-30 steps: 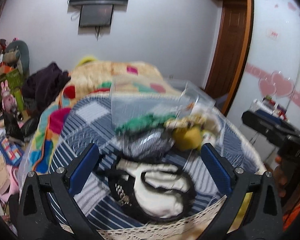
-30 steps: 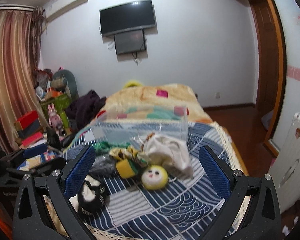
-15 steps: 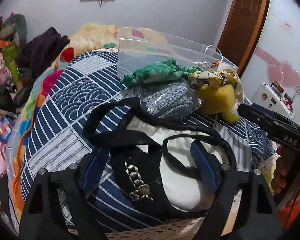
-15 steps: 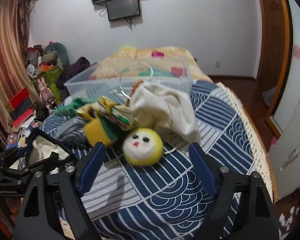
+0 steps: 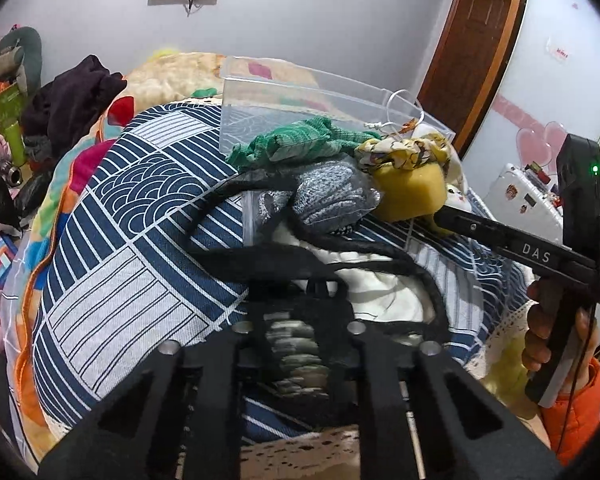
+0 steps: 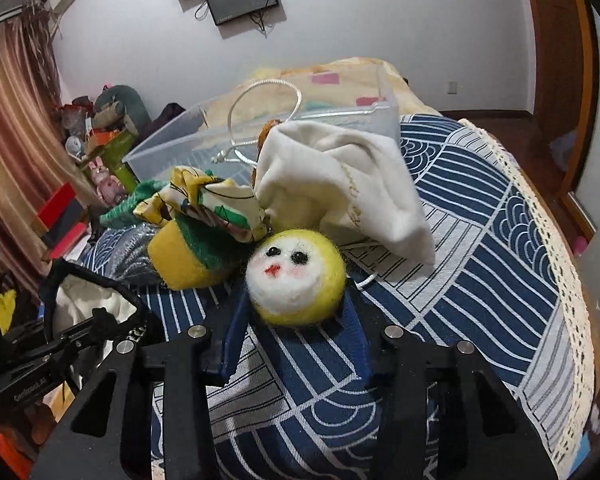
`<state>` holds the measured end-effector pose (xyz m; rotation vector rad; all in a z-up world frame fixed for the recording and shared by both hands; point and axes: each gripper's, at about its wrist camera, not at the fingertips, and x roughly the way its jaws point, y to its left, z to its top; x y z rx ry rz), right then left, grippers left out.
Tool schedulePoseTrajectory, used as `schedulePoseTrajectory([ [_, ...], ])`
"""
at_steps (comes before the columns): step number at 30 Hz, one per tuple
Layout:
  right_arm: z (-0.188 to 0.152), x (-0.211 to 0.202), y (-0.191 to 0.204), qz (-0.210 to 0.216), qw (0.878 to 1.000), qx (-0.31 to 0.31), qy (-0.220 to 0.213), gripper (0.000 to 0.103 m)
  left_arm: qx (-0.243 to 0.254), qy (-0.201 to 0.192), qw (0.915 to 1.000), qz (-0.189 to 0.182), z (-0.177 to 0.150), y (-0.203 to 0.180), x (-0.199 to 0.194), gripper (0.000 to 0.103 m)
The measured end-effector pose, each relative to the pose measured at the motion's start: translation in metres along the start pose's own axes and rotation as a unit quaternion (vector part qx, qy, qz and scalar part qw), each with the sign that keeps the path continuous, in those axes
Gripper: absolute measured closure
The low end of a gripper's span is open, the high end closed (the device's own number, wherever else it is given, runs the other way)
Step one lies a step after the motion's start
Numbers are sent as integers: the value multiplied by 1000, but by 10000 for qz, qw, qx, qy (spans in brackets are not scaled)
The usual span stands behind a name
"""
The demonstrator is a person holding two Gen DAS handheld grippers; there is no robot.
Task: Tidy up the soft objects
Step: 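Grasp the black lace bra with the left gripper while the right grasps the yellow felt ball, then lift the bra and felt ball and drop both into the clear box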
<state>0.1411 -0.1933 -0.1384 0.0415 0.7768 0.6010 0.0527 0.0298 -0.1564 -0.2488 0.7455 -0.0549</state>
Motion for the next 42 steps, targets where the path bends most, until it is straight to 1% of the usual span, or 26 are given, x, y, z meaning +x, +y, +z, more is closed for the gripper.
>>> schedulePoseTrajectory([
  [5, 0, -16, 3, -117, 9996, -191, -164, 62, 190, -333, 9993, 28, 5, -6, -24, 93],
  [10, 11, -25, 16, -184, 9984, -348, -395, 62, 187, -636, 9978, 79, 19, -6, -43, 93],
  [14, 16, -37, 18, -161, 9973, -375, -612, 62, 205, -916, 9954, 173, 37, -5, -55, 93],
  [21, 34, -50, 26, -227, 9942, -526, -914, 62, 179, -1470, 9884, 334, 77, -4, -66, 93],
  [24, 45, -52, 28, -276, 9923, -603, -1047, 62, 187, -1628, 9857, 384, 94, -4, -65, 93],
  [28, 58, -54, 27, -319, 9897, -616, -1255, 62, 254, -1795, 9828, 360, 117, -8, -62, 93],
  [32, 75, -49, 25, -373, 9880, -604, -1375, 62, 354, -1955, 9790, 463, 137, -13, -54, 93],
  [35, 87, -43, 22, -446, 9869, -589, -1436, 62, 334, -1963, 9789, 459, 150, -13, -44, 93],
  [37, 93, -40, 20, -484, 9863, -557, -1472, 62, 284, -1958, 9788, 540, 160, -13, -34, 93],
  [42, 109, -26, 13, -623, 9859, -443, -1487, 62, 269, -1789, 9810, 706, 175, -9, -4, 93],
])
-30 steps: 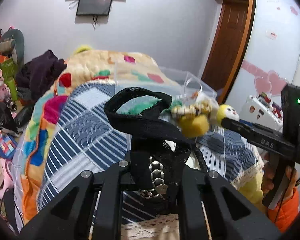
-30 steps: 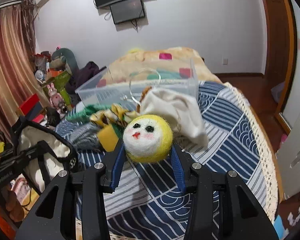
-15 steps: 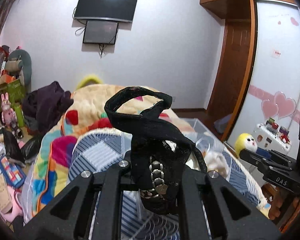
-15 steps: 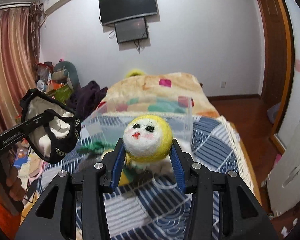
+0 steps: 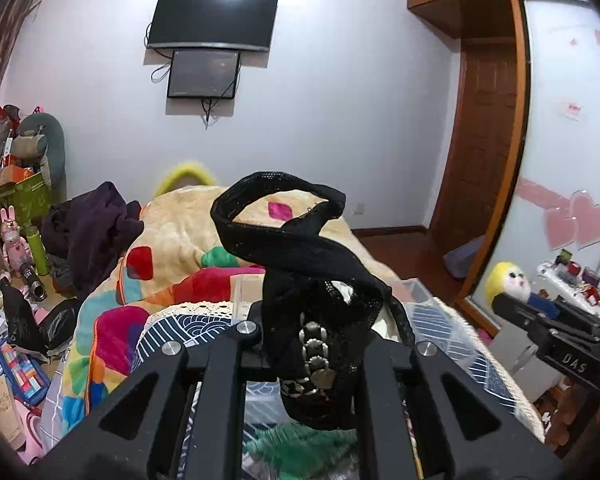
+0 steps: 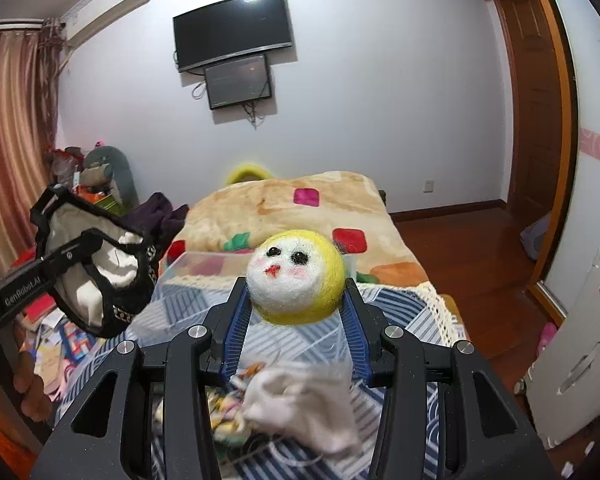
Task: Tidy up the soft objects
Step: 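Lift the bra and felt ball and drop both into the clear box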
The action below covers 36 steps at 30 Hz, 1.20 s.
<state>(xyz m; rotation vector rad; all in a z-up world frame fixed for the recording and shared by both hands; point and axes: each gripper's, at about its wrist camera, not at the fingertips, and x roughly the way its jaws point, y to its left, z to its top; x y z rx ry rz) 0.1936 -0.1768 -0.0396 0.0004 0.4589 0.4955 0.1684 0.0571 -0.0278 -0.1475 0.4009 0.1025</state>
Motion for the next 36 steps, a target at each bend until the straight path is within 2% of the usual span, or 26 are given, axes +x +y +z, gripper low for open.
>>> schedulePoseTrajectory([
  [5, 0, 22, -6, -94, 9997, 12, 239, 62, 32, 370, 9988, 307, -5, 1, 42, 93],
  [10, -6, 49, -9, -101, 9976, -25, 679, 62, 36, 917, 9953, 320, -17, 0, 79, 93],
  [14, -12, 61, -7, -138, 9951, -203, 956, 62, 303, 1168, 9921, 328, -26, -8, 95, 93],
  [18, -17, 71, -5, -95, 9915, -283, 1266, 62, 403, 1546, 9870, 159, -34, -12, 108, 93],
  [24, -18, 73, -4, 47, 9880, -311, 1510, 61, 581, 1653, 9845, 111, -39, -19, 105, 90],
  [26, -18, 72, -3, 91, 9876, -328, 1533, 61, 551, 1692, 9840, 74, -39, -19, 104, 78],
  [28, -19, 70, -1, 122, 9872, -357, 1549, 60, 480, 1752, 9834, 16, -38, -18, 103, 71],
  [31, -19, 67, 2, 145, 9872, -402, 1533, 55, 452, 1748, 9836, 23, -38, -16, 98, 64],
  [33, -18, 62, 3, 153, 9879, -440, 1479, 44, 441, 1709, 9843, 22, -37, -14, 93, 58],
  [36, -15, 55, 7, 95, 9899, -514, 1316, 39, 452, 1620, 9858, 7, -34, -13, 82, 53],
])
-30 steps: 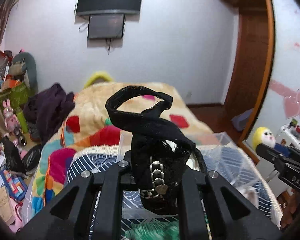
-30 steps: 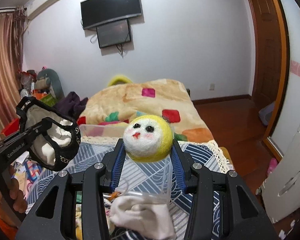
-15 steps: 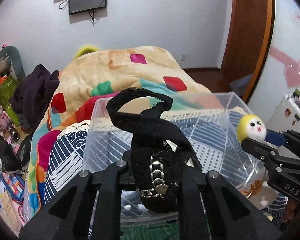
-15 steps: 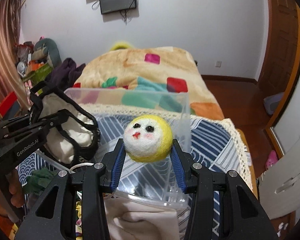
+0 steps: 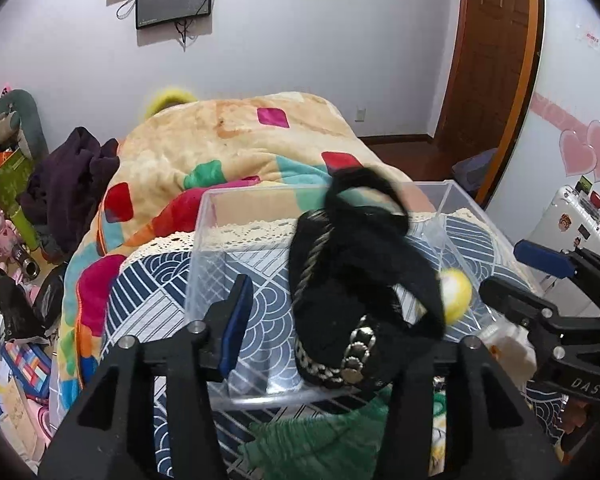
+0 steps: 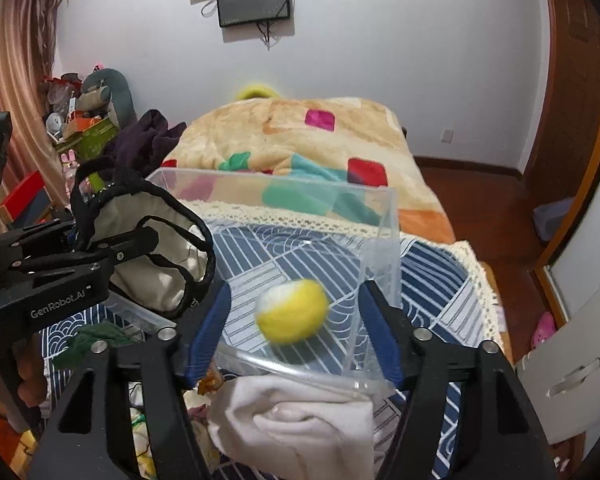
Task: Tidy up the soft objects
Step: 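Lift the bra and felt ball and drop both into the clear box, then grasp the green knit cloth with the left gripper while the right grasps the white pouch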
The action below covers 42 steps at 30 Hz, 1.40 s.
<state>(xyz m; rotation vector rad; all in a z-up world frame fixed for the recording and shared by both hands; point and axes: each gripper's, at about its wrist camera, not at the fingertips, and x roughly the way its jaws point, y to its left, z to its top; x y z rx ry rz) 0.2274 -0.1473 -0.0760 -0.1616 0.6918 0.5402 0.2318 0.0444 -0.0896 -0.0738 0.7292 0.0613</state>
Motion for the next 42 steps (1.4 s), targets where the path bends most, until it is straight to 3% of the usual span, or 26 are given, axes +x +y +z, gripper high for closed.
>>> schedulePoseTrajectory([
  [5, 4, -17, 2, -65, 9996, -40, -282, 35, 61, -350, 9994, 6, -3, 0, -28, 29],
  [10, 5, -33, 4, -84, 9984, -73, -559, 26, 29, -432, 9989, -177, -4, -1, -46, 14],
  [12, 5, -34, 5, -88, 9981, -94, -603, 22, 25, -452, 9988, -184, -3, 0, -49, 14],
  [22, -11, -39, 4, -119, 9979, -45, -642, 22, -136, -420, 9989, -131, -15, 11, -48, 14],
  [34, -49, -16, -2, 65, 9998, 190, -51, 22, -79, 88, 9993, -348, -69, 9, -32, 14],
  [36, -53, -10, -2, 95, 9997, 226, 43, 22, -110, 197, 9990, -388, -75, 8, -24, 17],
  [39, -59, -7, -4, 163, 9994, 284, 117, 24, -183, 299, 9978, -554, -80, 6, -17, 32],
  [42, -64, -9, -5, 274, 9989, 342, 148, 40, -143, 242, 9980, -565, -81, 3, -18, 42],
])
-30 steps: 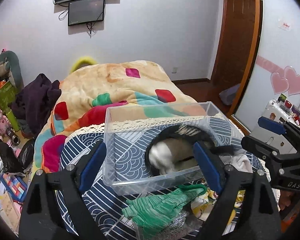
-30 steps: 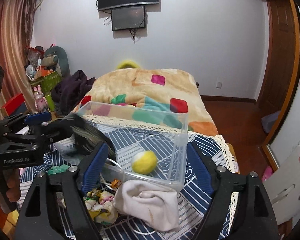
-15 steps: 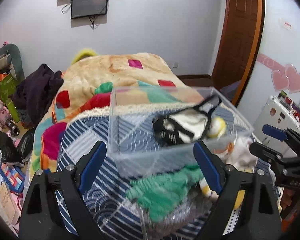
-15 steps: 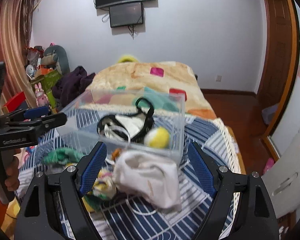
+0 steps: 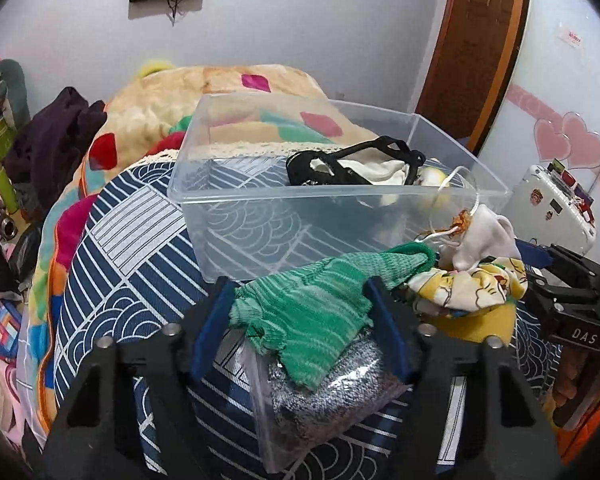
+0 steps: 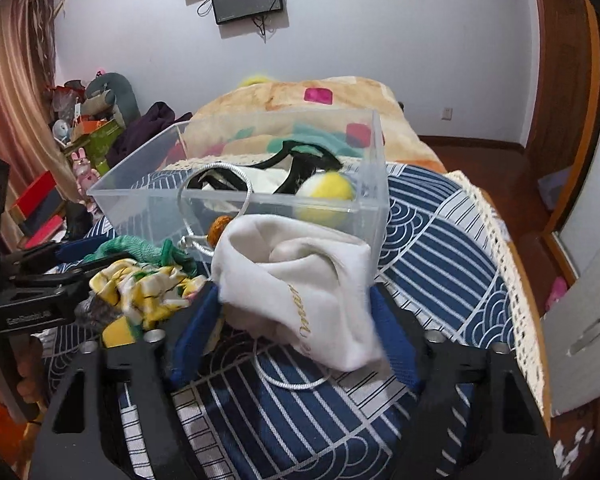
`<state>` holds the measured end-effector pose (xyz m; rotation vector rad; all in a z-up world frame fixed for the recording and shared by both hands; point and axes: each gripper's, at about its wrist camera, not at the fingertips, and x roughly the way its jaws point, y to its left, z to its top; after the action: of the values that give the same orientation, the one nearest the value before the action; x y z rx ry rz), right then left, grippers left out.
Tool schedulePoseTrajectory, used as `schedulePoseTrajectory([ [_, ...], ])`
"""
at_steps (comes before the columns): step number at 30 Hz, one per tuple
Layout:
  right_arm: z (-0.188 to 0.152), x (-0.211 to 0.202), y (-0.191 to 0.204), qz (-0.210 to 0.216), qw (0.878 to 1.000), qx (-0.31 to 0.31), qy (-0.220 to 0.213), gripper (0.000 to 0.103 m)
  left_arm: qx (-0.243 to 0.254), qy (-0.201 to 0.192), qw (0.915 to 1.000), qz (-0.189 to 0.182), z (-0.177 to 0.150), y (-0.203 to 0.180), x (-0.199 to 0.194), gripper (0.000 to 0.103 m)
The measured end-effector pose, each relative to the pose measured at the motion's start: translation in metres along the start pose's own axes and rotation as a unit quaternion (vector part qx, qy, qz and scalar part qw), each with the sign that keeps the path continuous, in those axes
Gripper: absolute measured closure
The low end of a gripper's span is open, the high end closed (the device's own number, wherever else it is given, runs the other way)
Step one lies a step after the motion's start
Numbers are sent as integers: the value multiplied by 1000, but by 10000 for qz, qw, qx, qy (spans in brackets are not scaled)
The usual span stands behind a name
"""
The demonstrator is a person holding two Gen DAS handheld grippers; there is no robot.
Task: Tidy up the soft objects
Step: 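Grasp the green knit cloth with the left gripper while the right grasps the white pouch, then carry the green cloth and white pouch into the clear box and release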
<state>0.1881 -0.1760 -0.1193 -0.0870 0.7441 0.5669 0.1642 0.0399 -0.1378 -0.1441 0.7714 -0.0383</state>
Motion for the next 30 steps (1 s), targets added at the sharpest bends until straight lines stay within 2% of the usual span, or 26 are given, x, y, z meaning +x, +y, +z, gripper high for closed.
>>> schedulePoseTrajectory([
  [1, -1, -2, 0, 30, 10000, 10, -19, 43, 16, -13, 10000, -26, 0, -1, -1, 47],
  [5, -5, -6, 0, 86, 9999, 23, -108, 69, 112, -48, 9999, -49, -3, -2, -6, 64],
  [7, -7, -9, 0, 77, 9999, 23, -135, 74, 109, -72, 9999, -66, -3, -1, -8, 71],
  [8, -7, -10, 1, 38, 9999, 0, -154, 81, 105, -62, 9999, -115, -3, -1, -10, 79],
  [9, -7, -10, 1, -9, 9999, -21, -168, 91, 88, -43, 9999, -135, -4, 0, -11, 79],
  [16, -7, -31, -2, -50, 9988, 13, -489, 91, 139, -188, 9997, -94, -3, 0, -27, 86],
  [30, 22, -73, 4, -106, 9917, -120, -1279, 91, 130, -1078, 9940, -96, 34, -4, -82, 86],
])
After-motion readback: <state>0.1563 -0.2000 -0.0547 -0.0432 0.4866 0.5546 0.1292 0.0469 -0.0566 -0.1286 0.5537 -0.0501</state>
